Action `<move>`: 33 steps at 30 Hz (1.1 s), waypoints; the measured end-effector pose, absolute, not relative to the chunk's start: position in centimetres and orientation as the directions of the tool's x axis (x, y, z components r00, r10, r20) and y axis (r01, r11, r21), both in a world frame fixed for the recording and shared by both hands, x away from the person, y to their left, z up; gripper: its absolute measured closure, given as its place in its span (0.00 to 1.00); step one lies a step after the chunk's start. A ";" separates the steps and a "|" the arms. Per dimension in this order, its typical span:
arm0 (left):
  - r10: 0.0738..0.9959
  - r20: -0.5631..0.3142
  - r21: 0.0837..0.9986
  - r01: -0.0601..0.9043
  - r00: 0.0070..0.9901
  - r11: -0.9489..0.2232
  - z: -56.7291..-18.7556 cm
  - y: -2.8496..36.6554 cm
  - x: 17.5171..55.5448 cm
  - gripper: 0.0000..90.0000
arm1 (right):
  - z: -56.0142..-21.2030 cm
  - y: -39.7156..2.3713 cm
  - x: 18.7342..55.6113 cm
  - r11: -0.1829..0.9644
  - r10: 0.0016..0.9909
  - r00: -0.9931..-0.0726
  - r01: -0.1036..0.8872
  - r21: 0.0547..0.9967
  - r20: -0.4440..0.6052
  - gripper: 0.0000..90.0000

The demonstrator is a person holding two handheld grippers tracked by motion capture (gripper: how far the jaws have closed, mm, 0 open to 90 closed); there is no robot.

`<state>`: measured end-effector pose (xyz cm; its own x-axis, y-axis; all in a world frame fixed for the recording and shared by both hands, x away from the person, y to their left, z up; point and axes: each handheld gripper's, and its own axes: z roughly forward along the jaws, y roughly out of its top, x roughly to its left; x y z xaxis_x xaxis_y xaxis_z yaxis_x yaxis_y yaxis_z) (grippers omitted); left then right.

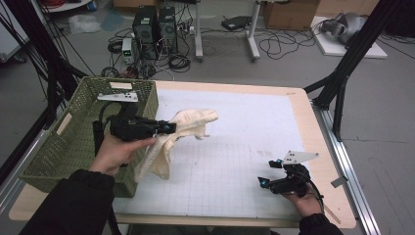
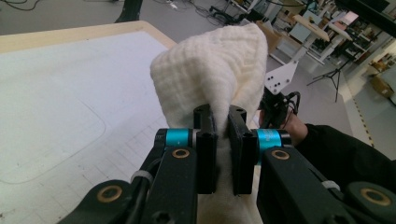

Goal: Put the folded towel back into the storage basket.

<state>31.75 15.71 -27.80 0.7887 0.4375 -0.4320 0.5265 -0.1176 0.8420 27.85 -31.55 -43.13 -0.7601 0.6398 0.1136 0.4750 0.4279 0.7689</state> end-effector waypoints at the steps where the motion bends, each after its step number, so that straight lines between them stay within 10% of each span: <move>1: 0.442 -0.431 0.841 0.528 0.787 -0.119 -27.8 15.8 31.8 0.92 | -43.1 -31.5 27.9 0.428 0.641 -0.759 0.476 0.768 0.114 0.21; 33: 0.583 -0.484 0.821 0.569 0.653 0.045 -27.0 21.6 32.7 0.92 | -43.2 -31.4 27.9 0.436 0.641 -0.759 0.479 0.762 0.110 0.21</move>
<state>32.67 21.59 -27.04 0.6526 0.5833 -0.4835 0.5686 0.0448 0.8214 27.95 -31.36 -43.23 -0.7594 0.6413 0.1102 0.4791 0.4364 0.7616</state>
